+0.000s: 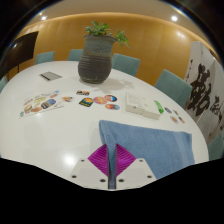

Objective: Fold towel

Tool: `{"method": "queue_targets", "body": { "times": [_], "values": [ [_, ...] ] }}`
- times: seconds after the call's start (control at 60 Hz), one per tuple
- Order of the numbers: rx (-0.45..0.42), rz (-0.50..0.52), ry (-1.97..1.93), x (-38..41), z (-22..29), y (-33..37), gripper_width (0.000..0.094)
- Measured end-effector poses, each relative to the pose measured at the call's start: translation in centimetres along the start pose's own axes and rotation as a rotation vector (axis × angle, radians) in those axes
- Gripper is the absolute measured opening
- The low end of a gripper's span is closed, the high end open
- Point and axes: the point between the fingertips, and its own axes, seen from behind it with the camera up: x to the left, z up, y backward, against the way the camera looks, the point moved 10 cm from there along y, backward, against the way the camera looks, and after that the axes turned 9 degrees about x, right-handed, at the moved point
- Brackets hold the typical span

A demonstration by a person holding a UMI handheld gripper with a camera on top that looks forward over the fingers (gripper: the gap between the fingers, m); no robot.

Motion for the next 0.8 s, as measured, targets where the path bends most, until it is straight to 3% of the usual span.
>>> {"method": "queue_targets", "body": {
  "times": [0.083, 0.167, 0.35, 0.4, 0.517, 0.633, 0.7, 0.733, 0.783, 0.8],
  "values": [
    [0.012, 0.026, 0.006, 0.1, 0.1, 0.1, 0.0051],
    [0.028, 0.116, -0.050, 0.6, 0.6, 1.2, 0.0038],
    [-0.095, 0.394, -0.200, 0.7, 5.3, 10.2, 0.0037],
    [-0.133, 0.428, -0.256, -0.4, 7.0, 12.5, 0.0039],
    [-0.151, 0.422, -0.325, -5.6, 7.3, 12.6, 0.0047],
    [-0.040, 0.293, -0.302, -10.1, 4.3, 7.5, 0.0055],
    [0.008, 0.229, -0.271, -11.7, 1.9, 4.5, 0.0143],
    [0.027, 0.200, -0.258, -12.3, 1.3, 3.9, 0.0235],
    [0.051, 0.153, -0.240, -13.4, 0.5, 3.6, 0.0419],
    [0.053, 0.140, -0.236, -13.7, 0.4, 3.7, 0.0523]
  ]
}}
